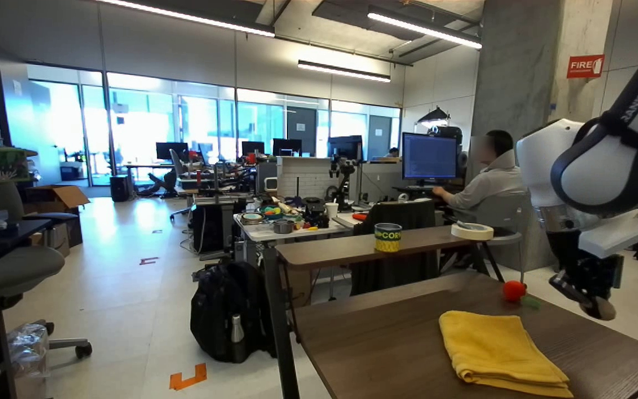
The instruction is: Take the red plushie to the right, then put the brown plushie in the corner toward you, and lastly, use the yellow towel to clean the table.
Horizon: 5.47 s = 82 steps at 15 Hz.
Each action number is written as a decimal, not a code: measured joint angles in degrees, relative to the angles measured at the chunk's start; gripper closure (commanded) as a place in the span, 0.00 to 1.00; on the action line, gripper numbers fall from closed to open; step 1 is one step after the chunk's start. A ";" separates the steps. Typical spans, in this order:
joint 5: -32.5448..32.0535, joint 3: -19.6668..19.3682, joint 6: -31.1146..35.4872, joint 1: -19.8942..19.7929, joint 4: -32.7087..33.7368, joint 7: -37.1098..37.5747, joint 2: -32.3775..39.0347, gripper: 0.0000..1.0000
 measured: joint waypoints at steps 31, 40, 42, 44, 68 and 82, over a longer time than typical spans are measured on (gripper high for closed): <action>19.86 8.97 14.81 -25.52 5.26 -11.10 6.87 0.27; 23.14 14.13 4.66 -30.17 8.29 -24.30 6.88 0.00; 26.62 17.94 4.65 -32.47 7.92 -29.76 6.24 0.00; 29.99 22.72 5.48 -32.66 4.81 -33.29 3.36 0.00; 34.63 28.31 15.34 -16.53 7.74 -28.62 7.23 0.00; 27.67 19.54 14.99 -9.37 10.90 -15.38 15.35 0.00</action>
